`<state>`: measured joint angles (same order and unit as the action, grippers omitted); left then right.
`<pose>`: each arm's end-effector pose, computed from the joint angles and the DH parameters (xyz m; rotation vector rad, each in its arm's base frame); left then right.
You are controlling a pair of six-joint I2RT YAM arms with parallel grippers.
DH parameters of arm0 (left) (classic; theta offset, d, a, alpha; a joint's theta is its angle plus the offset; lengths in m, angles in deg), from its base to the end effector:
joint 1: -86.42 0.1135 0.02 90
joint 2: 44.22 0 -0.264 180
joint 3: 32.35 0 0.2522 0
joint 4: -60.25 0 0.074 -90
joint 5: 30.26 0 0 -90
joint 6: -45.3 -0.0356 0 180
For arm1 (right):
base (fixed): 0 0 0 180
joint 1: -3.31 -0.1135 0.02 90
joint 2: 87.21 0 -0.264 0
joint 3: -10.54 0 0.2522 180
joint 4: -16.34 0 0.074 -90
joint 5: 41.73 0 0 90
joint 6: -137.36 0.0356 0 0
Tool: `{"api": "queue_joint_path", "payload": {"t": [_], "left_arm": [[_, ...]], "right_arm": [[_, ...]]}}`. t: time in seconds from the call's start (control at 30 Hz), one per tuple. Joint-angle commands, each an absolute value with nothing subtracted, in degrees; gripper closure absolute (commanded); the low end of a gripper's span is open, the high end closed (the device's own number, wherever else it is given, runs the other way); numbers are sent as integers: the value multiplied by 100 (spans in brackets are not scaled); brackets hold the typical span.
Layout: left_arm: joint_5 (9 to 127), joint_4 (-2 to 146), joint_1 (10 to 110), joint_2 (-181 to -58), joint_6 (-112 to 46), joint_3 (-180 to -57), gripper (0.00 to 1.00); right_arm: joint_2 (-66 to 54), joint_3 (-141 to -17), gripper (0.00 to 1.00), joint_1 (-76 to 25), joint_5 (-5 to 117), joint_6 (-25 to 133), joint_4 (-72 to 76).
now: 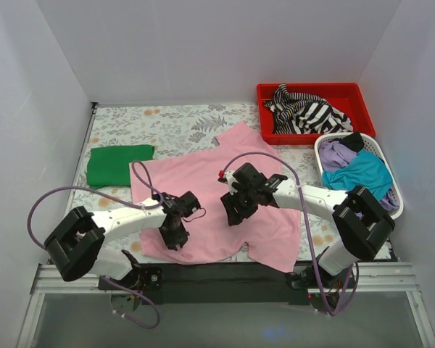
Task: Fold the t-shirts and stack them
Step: Flatten the tshirt out
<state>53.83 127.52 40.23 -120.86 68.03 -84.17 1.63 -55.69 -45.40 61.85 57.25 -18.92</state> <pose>0.1300 -0.1302 0.1552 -1.6684 2.5481 0.0834 0.1951 0.2349 0.1885 -0.9811 2.5069 0.6585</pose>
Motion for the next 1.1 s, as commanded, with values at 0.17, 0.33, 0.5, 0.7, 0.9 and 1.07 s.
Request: {"api": "queue_joint_path", "payload": {"t": [0.17, 0.33, 0.5, 0.7, 0.9, 1.07], "left_arm": [[5386, 13586, 2367, -12992, 8141, -8873, 80], [5578, 13658, 2340, -11815, 8677, -8409, 80], [5834, 14054, 2305, -10804, 9082, -7916, 80], [4606, 14080, 2279, -10038, 9293, -8626, 80], [3101, 13467, 2288, -10450, 9119, -9427, 78], [2645, 12587, 2305, -10442, 8873, -9164, 78]], "right_arm": [[-37, -5288, 40, -4529, 6136, 5624, -1869], [121, -5226, 40, -4538, 6092, 5632, -1782], [305, -5296, 40, -4529, 6058, 5632, -1711], [727, -5910, 39, -4284, 5637, 5527, -1834], [999, -7097, 40, -3590, 5389, 5685, -2019], [1219, -7791, 40, -3044, 5521, 5475, -2107]]}}
